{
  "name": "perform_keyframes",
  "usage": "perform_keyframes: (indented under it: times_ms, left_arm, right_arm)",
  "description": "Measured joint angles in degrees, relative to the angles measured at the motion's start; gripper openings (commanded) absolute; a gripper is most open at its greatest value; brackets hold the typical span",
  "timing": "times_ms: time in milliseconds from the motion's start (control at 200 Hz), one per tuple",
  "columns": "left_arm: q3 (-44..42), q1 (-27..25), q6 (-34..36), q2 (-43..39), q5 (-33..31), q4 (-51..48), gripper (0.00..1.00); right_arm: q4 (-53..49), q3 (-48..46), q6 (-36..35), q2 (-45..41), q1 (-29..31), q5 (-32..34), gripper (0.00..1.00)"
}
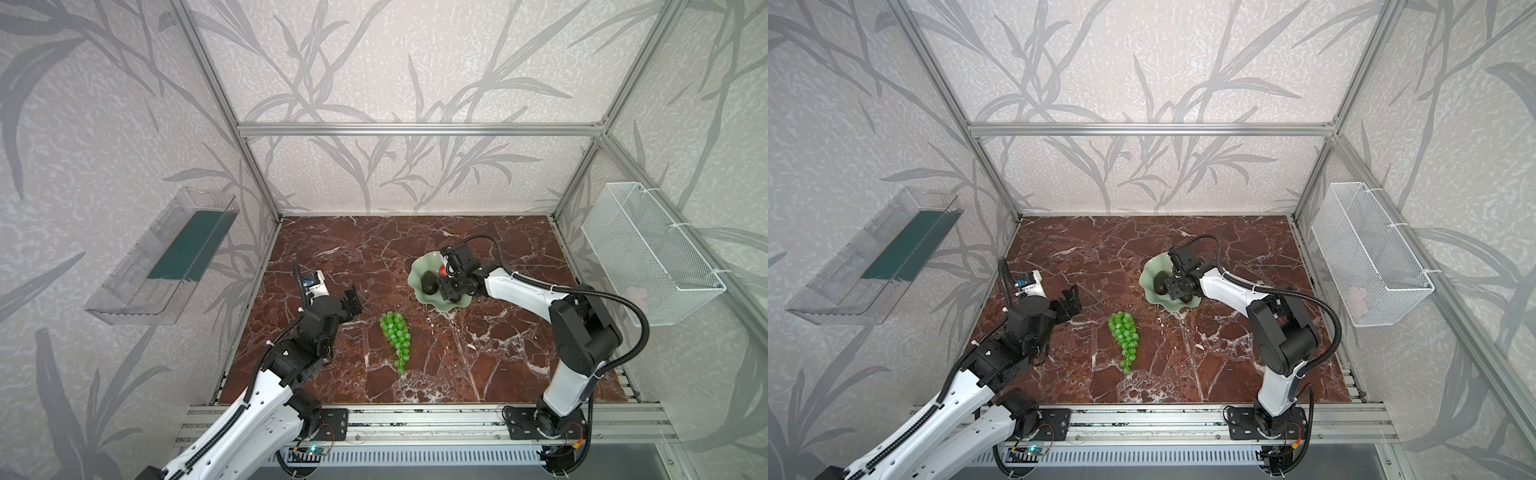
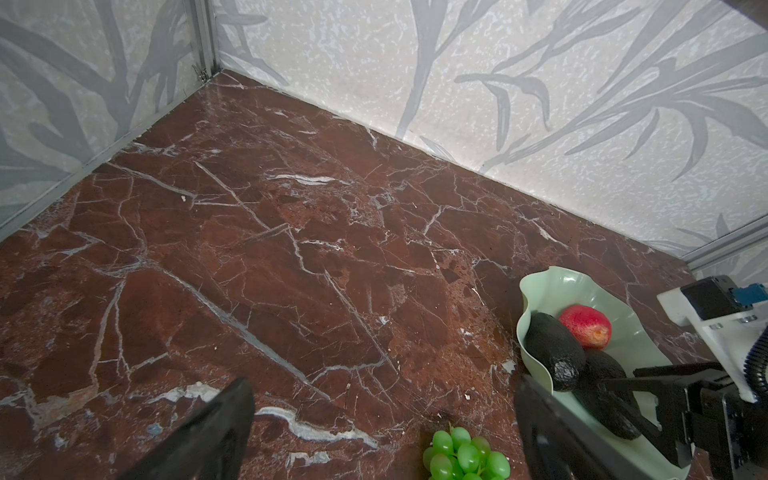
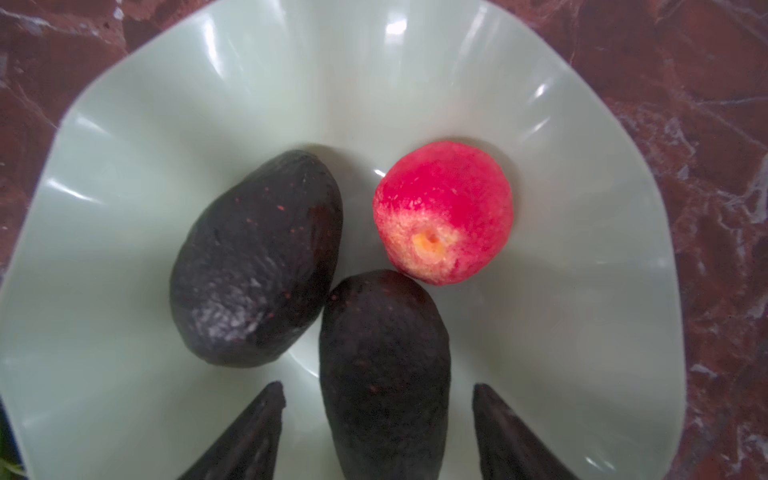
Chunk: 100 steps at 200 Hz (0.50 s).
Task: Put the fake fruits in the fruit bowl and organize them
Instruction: 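Lower the avocado into the bowl beside the other fruit and open the right gripper, then grasp the green grapes by the stem with the left gripper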
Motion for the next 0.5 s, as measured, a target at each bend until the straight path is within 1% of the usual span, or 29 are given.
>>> perform_keyframes:
  times_ms: [80, 160, 275, 345, 405, 500]
  left_arm:
    - [0.0, 0.0, -0.94, 0.39, 1.44, -0.66, 0.97]
    - [0.0, 0.0, -2.12, 1.64, 3.58, -1.03, 0.94]
    - [-0.04, -0.02, -3.65, 4.66, 8.52, -0.87, 0.91]
    - [-0.11, -0.17, -4.7, 7.17, 12.04, -0.37, 0.9]
    - [-0.11, -1.14, -5.66, 9.92, 14.05, -0.2, 0.9]
    - [-0.13, -5.14, -6.69, 14.01, 15.32, 0.28, 0.9]
  right_arm:
    - [-0.46, 0.02, 0.07, -2.1, 0.0, 0.04, 0.82]
    - [-0.72, -0.17, 0.48, -6.16, 0.0, 0.2, 0.86]
    - [0.87, -2.05, 1.27, -13.55, 0.0, -0.11, 0.94]
    - [2.89, -4.94, 1.79, -18.51, 0.0, -0.72, 0.98]
    - [4.72, -8.2, 2.34, -22.34, 0.0, -1.27, 0.99]
    - [7.52, -14.56, 3.15, -27.96, -0.04, -2.12, 0.99]
